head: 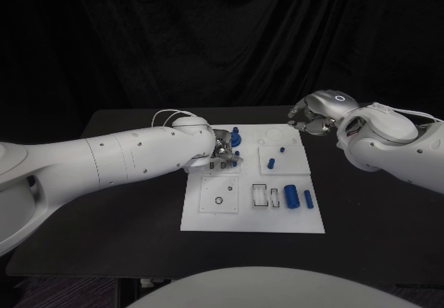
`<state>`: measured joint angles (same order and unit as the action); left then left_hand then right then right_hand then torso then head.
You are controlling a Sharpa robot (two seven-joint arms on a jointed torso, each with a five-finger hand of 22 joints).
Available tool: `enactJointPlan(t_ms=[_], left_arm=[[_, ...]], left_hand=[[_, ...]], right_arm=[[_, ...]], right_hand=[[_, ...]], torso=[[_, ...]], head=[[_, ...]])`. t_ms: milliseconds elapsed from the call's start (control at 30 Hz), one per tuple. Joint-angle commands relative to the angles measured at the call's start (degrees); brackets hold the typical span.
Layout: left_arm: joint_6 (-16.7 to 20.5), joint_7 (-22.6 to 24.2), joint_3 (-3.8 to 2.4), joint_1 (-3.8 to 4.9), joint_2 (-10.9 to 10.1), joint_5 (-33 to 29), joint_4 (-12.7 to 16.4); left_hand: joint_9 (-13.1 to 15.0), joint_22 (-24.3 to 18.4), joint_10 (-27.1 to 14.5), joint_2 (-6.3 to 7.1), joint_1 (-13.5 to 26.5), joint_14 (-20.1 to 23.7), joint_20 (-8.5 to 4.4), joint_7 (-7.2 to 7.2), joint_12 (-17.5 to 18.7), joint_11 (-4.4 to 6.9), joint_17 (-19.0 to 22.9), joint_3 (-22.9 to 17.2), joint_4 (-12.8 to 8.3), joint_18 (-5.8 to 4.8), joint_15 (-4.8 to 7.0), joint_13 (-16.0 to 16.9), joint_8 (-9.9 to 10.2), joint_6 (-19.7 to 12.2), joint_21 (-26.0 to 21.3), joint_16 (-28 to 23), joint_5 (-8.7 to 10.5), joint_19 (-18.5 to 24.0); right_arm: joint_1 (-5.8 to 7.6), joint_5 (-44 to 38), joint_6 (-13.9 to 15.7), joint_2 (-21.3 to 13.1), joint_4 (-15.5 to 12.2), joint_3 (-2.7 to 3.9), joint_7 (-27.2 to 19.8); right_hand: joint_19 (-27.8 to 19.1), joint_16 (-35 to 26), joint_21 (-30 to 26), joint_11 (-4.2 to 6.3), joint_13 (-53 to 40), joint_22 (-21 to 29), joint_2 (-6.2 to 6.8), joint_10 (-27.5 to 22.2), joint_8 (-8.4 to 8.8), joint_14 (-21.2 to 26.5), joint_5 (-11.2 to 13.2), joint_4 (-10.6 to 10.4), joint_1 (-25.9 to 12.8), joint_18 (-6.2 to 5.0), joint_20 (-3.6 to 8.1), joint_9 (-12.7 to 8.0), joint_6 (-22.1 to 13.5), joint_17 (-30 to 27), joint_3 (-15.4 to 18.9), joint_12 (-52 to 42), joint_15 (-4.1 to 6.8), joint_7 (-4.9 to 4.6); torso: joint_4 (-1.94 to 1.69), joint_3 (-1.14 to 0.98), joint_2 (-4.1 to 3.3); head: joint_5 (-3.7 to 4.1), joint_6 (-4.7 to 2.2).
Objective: Assemble the parts on the task board
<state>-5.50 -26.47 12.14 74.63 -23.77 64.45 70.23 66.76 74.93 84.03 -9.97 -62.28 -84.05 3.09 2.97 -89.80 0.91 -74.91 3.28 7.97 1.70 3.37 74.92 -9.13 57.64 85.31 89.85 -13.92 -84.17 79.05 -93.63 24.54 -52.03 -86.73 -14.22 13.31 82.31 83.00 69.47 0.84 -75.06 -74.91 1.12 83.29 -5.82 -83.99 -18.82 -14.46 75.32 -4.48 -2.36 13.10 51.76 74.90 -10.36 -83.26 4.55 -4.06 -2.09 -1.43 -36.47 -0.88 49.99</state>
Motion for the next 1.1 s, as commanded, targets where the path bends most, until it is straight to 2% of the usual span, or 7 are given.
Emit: enactJointPlan(t_ms=[33,600,700,867,967,1100], left_arm=[[-0.9,0.2,-0.07,-0.15,0.2,-0.1,0.0],[-0.5,1.2,-0.07,-0.25,-0.1,-0.1,0.0],[-0.3,1.3,-0.07,-0.26,-0.3,-0.1,0.1],[0.4,1.4,-0.07,-0.26,-0.8,-0.1,0.7],[1.2,1.6,-0.07,-0.26,-1.4,-0.1,1.4],[3.2,2.8,-0.07,-0.26,-2.6,-0.1,2.7]], left_hand=[[-0.1,13.2,6.0,0.02,-0.4,-6.0,-0.12,-0.02,-0.2,0.01,-15.1,-0.2,-0.2,-0.32,0.13,15.1,0.2,-0.4,-0.3,0.2,-0.33,-2.5],[-0.1,13.2,6.0,0.68,-1.4,-6.0,-0.31,-0.31,-0.2,0.29,-15.1,-4.7,-2.2,-0.27,0.31,15.1,0.7,-0.3,-0.5,0.2,-5.12,-2.4],[0.0,13.2,6.0,1.36,-1.3,-6.0,-0.36,-0.39,-0.2,0.32,-15.1,-6.7,-2.7,-0.27,0.39,15.1,0.7,-0.3,-0.6,0.2,-6.60,-2.4],[0.1,13.1,6.0,2.03,-1.2,-6.0,-0.42,-0.43,-0.2,0.37,-15.1,-8.9,-3.1,-0.19,0.42,15.1,0.7,-0.3,-0.9,0.2,-7.44,-2.2],[0.3,13.1,6.0,3.02,-0.6,-6.0,-0.46,-0.43,-0.2,0.44,-15.1,-11.5,-3.3,-0.18,0.43,15.1,0.7,-0.2,-0.9,0.2,-8.60,-2.2],[0.8,13.0,6.0,5.32,0.3,-6.0,-0.59,-0.53,-0.2,0.52,-15.1,-17.8,-4.3,-0.17,0.57,15.1,0.4,0.1,-1.0,0.2,-11.96,-2.2]], right_arm=[[-0.16,-0.2,0.0,0.0,0.1,0.04,1.1],[-0.21,-0.2,-0.2,0.0,0.1,0.03,1.2],[-0.22,-0.2,-0.2,0.0,0.0,0.03,1.2],[-0.23,-0.2,-0.4,-0.2,0.0,0.03,1.3],[-0.23,-0.2,-0.5,-0.3,-0.1,0.03,1.4],[-0.23,-0.2,-0.7,-0.4,-0.2,0.03,1.6]], right_hand=[[-0.2,0.0,-0.4,0.03,-9.1,-9.6,-0.12,-0.5,0.39,-3.8,-0.2,0.0,0.7,0.32,0.03,-0.1,0.3,9.8,-0.5,0.3,-0.45,-0.03],[-0.4,-0.8,-1.0,0.02,-9.0,-9.5,-0.16,-0.6,0.41,-3.5,-0.4,0.1,0.8,0.19,0.03,-0.1,0.4,9.1,-0.7,0.4,-0.45,-0.06],[-0.5,-1.0,-1.1,0.02,-9.0,-9.4,-0.16,-0.6,0.41,-3.4,-0.4,0.1,0.8,0.18,0.03,-0.1,0.4,9.0,-0.7,0.4,-0.45,-0.06],[-0.5,-1.3,-1.4,0.01,-8.9,-9.4,-0.16,-0.7,0.42,-3.3,-0.5,0.1,0.8,0.13,0.03,-0.1,0.4,8.7,-0.7,0.5,-0.45,-0.07],[-0.5,-1.3,-1.4,0.01,-8.9,-9.4,-0.16,-0.7,0.42,-3.3,-0.5,0.1,0.8,0.13,0.03,-0.1,0.4,8.7,-0.7,0.5,-0.45,-0.07],[-0.6,-1.4,-1.5,0.01,-8.9,-9.3,-0.16,-0.7,0.44,-3.3,-0.5,0.2,0.8,0.10,0.03,-0.1,0.4,8.7,-0.8,0.5,-0.45,-0.07]], torso=[[-0.05,0.03,0.03],[-0.17,0.06,0.03],[-0.13,0.06,0.04],[-0.16,0.04,0.08],[-0.13,0.05,0.08],[-0.09,0.05,0.08]], head=[[0.09,0.01],[0.30,0.01],[0.18,0.01],[0.22,0.01],[0.23,0.01],[0.16,0.01]])
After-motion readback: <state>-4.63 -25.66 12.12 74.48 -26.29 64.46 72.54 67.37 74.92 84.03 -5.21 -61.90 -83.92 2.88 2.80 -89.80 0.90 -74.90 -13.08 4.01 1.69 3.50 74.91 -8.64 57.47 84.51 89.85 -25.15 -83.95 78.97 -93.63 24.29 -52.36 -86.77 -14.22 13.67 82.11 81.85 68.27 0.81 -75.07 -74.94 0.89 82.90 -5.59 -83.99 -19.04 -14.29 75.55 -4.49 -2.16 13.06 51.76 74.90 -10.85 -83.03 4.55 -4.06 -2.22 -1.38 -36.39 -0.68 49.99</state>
